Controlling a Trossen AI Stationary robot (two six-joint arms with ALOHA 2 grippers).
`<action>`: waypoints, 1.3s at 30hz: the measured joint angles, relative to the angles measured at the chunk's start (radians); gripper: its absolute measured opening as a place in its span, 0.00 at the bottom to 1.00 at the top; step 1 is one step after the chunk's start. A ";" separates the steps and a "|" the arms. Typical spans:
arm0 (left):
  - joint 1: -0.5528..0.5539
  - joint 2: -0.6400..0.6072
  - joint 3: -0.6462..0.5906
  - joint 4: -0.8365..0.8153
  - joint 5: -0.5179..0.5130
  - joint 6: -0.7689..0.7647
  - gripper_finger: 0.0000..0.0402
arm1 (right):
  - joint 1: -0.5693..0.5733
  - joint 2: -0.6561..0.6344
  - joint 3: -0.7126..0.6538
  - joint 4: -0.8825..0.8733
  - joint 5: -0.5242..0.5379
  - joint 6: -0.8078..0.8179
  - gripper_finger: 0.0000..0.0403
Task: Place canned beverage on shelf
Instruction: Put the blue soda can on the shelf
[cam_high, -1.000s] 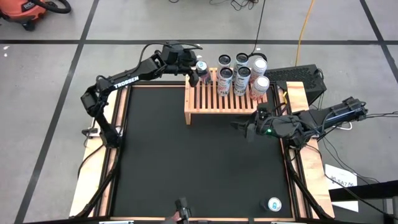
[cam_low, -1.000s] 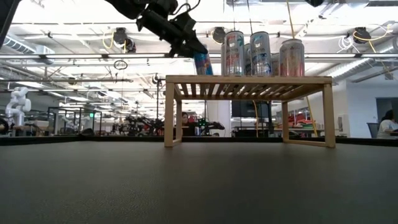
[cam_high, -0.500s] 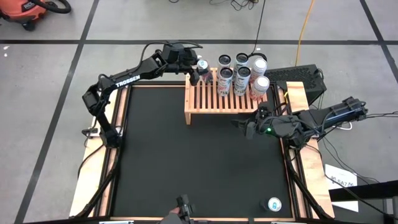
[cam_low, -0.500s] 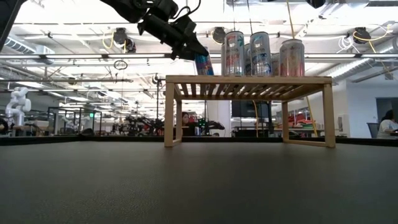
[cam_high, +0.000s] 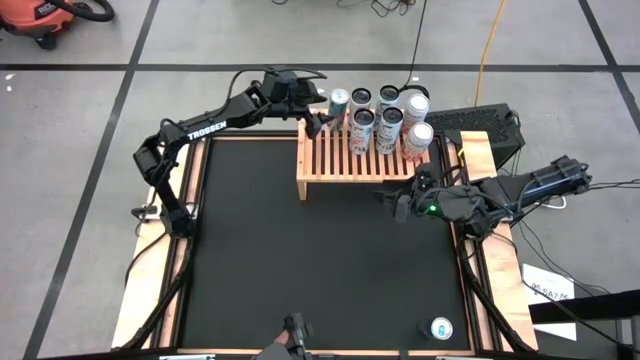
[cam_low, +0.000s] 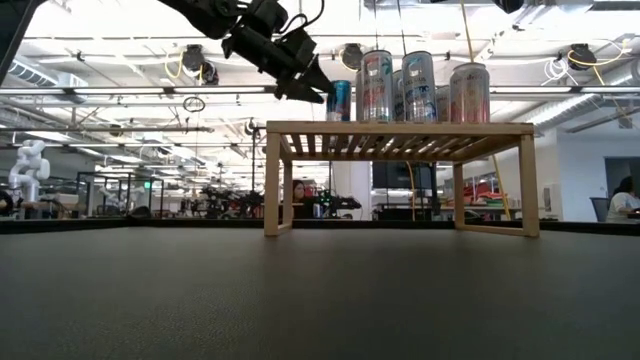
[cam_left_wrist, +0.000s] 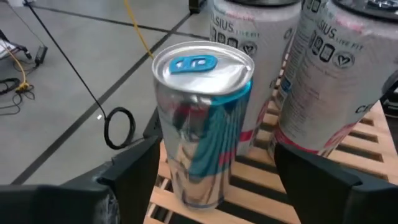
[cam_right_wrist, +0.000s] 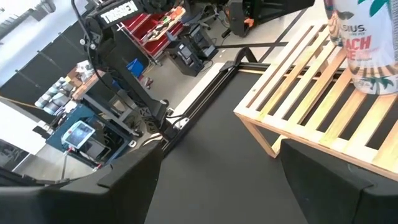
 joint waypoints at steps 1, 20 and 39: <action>0.000 0.000 0.000 0.002 0.000 0.000 0.79 | 0.000 0.000 0.000 0.000 0.003 0.000 0.78; 0.001 -0.022 0.000 -0.037 -0.014 0.001 0.80 | 0.001 -0.006 0.000 -0.079 -0.026 0.003 0.78; -0.052 -0.263 0.001 -0.291 -0.176 -0.115 0.80 | 0.003 0.008 0.013 -0.723 -0.477 0.018 0.78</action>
